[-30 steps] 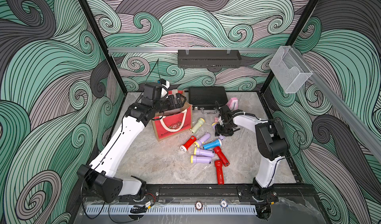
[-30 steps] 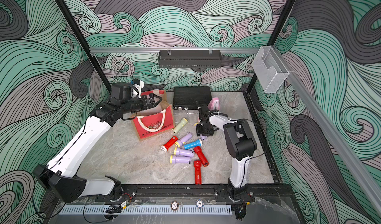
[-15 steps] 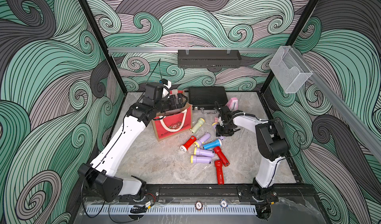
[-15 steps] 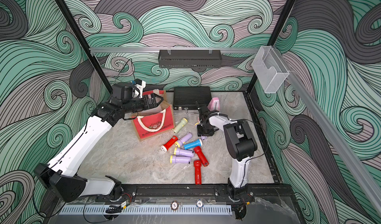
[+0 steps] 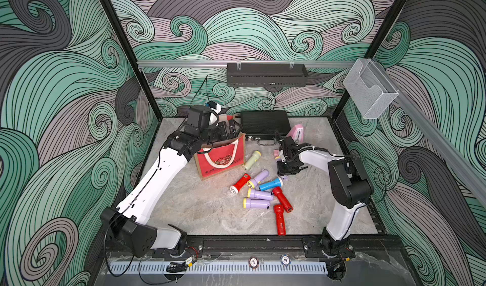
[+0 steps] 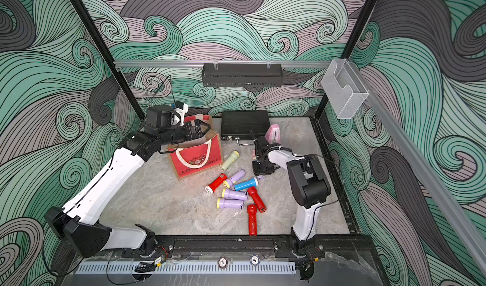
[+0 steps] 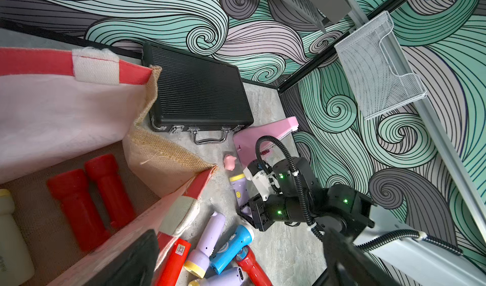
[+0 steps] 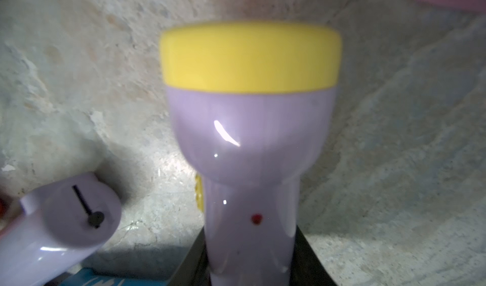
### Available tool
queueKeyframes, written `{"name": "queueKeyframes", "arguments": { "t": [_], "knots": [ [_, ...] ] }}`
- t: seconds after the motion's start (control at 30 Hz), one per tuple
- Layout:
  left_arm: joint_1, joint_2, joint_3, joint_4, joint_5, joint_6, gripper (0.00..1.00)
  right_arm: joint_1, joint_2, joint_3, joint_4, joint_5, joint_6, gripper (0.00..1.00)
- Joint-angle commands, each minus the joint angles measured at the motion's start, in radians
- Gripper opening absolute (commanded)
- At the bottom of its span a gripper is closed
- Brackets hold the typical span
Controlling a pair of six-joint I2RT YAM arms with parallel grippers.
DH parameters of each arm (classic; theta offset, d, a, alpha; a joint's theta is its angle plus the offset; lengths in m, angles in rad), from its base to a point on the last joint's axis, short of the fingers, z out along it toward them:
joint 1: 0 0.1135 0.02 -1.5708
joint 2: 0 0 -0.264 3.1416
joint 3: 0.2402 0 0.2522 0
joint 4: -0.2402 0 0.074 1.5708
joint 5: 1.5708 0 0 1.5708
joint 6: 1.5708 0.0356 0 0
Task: Put the flashlights into the tote bags
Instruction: Pick up the flashlight from the center of the board.
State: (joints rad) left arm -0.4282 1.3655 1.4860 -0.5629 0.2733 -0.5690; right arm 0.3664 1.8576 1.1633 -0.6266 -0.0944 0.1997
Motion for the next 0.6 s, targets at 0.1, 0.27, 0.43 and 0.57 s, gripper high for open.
{"name": "queueKeyframes", "arguments": {
  "t": [0.1, 0.27, 0.43, 0.57],
  "knots": [
    [-0.02, -0.002, 0.044, 0.017, 0.005, -0.008, 0.99, 0.003, -0.107, -0.037, 0.074, -0.049, -0.025, 0.17],
    [-0.023, -0.007, 0.048, 0.052, 0.041, -0.034, 0.98, 0.001, -0.257, -0.053, 0.143, -0.117, -0.022, 0.05],
    [-0.024, -0.005, 0.05, 0.114, 0.116, -0.068, 0.98, -0.009, -0.409, -0.052, 0.204, -0.221, 0.045, 0.0],
    [-0.039, 0.015, 0.063, 0.144, 0.171, -0.082, 0.98, -0.008, -0.5, -0.038, 0.257, -0.303, 0.124, 0.0]
  ]
}}
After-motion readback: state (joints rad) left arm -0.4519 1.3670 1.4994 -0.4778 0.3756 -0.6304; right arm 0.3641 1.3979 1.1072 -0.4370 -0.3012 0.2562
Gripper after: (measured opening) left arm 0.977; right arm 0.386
